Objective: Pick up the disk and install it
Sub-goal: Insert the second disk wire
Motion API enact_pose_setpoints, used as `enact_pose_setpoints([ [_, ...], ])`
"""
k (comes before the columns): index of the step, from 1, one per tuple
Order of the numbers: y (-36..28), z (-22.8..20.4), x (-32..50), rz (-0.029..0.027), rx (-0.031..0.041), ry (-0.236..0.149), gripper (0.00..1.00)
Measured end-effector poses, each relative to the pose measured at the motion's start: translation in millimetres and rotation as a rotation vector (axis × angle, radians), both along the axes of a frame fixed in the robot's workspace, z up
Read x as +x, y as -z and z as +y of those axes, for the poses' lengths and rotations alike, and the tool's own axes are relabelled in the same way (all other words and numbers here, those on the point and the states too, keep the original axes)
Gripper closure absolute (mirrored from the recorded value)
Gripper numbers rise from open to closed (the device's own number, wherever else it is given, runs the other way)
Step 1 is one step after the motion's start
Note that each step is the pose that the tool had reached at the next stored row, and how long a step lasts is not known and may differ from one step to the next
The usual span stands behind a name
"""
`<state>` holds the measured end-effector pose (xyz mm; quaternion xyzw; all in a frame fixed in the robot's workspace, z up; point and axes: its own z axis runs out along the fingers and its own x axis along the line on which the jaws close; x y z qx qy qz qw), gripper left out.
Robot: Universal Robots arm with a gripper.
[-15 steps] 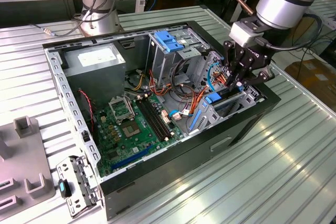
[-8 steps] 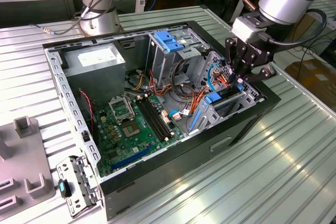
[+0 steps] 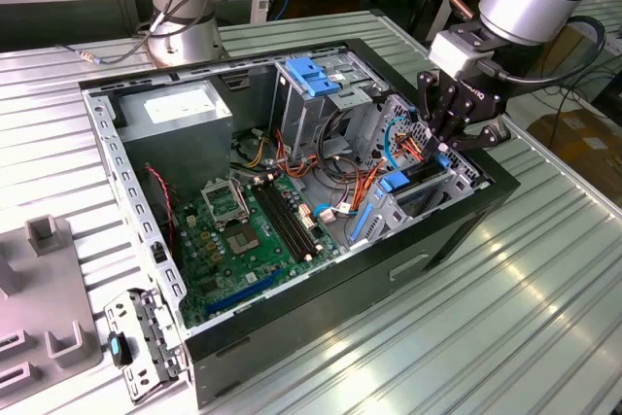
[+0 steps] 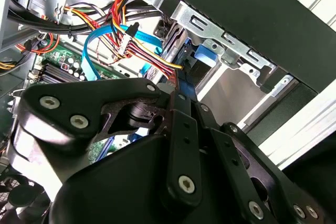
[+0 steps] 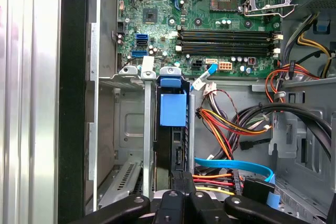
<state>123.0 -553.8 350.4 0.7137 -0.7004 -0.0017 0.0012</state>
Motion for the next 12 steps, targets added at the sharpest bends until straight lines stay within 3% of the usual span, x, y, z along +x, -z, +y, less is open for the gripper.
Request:
enact_pose_setpoints([
  [12,-0.5,0.0,-0.4,0.0004,0.0004,0.000,0.89],
])
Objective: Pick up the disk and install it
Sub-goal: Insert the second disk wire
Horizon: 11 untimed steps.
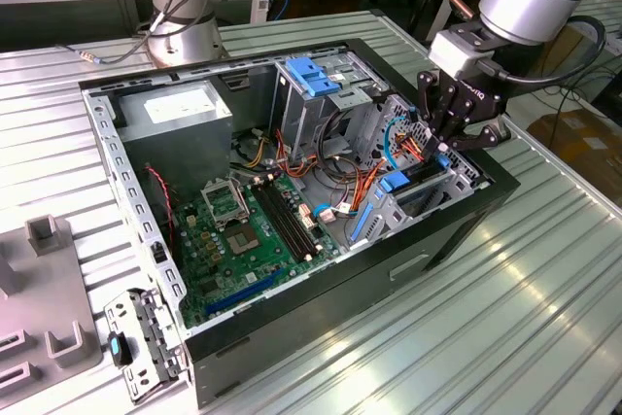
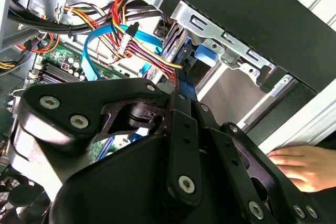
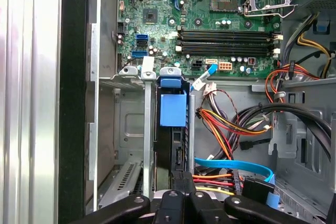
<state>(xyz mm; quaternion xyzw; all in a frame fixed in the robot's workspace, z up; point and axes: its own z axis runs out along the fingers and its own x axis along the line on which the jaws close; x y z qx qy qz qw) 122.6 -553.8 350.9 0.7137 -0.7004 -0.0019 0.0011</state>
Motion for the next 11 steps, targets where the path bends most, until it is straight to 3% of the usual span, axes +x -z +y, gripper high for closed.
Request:
enact_pose_setpoints([
  [2,-2.3,0.0,-0.1,0.0007,0.0016,0.000,0.89],
  [6,-16.9,0.1,-0.1,0.0014,0.0035,0.000,0.89],
  [11,-30.5,0.6,-0.1,0.0041,0.0039,0.000,0.89],
])
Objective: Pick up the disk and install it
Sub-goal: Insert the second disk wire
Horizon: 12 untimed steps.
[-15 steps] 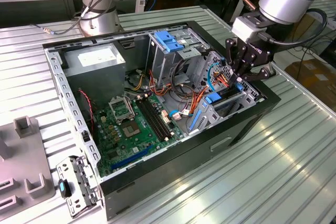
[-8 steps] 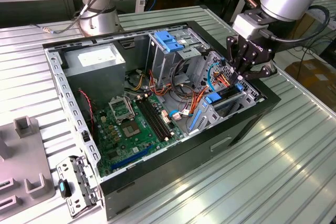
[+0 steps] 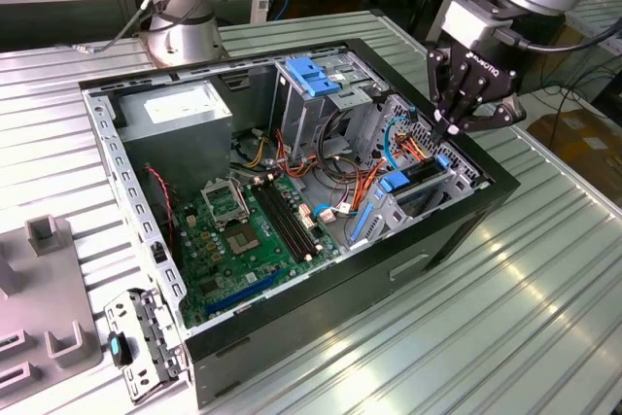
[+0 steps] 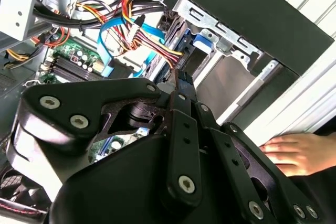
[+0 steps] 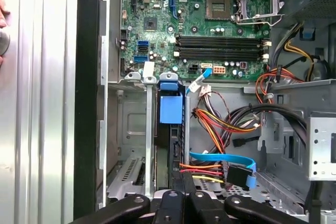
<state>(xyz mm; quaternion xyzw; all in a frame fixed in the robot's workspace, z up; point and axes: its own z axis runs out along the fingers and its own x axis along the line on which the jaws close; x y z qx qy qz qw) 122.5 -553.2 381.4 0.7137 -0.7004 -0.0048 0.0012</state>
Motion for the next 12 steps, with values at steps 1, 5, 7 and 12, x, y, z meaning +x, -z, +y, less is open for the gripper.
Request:
enact_pose_setpoints([
  [1,-1.3,0.1,0.0,0.0009,0.0000,0.000,0.89],
  [5,-4.5,1.2,-1.7,0.0082,0.0015,0.000,0.89],
  [7,-5.2,1.4,-4.7,0.0093,0.0046,0.000,0.89],
  [12,-14.4,3.2,-5.2,0.0095,0.0050,0.000,0.89],
])
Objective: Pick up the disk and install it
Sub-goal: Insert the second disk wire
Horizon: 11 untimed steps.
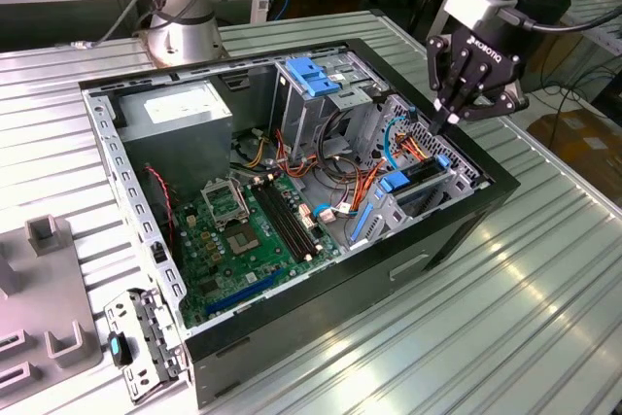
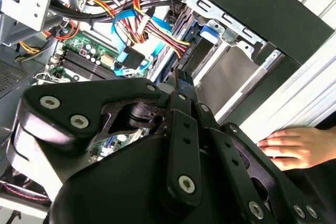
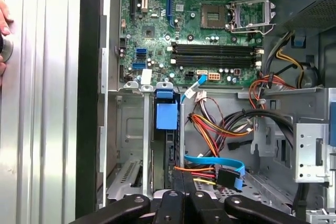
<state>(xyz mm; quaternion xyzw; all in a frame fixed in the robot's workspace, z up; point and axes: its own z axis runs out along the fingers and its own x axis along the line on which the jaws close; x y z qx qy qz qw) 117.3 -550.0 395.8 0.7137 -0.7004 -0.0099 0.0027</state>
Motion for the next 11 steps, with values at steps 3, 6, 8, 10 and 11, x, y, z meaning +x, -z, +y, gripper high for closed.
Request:
enact_pose_setpoints([
  [3,-2.2,2.1,-1.5,0.0018,0.0025,0.000,0.89],
  [6,-2.2,3.1,-5.6,0.0046,0.0062,0.000,0.89],
  [8,-2.2,4.1,-7.5,0.0050,0.0076,0.000,0.89],
  [10,-2.3,8.1,-8.4,0.0050,0.0077,0.000,0.89],
  [11,-2.2,11.5,-8.8,0.0050,0.0079,0.000,0.89],
])
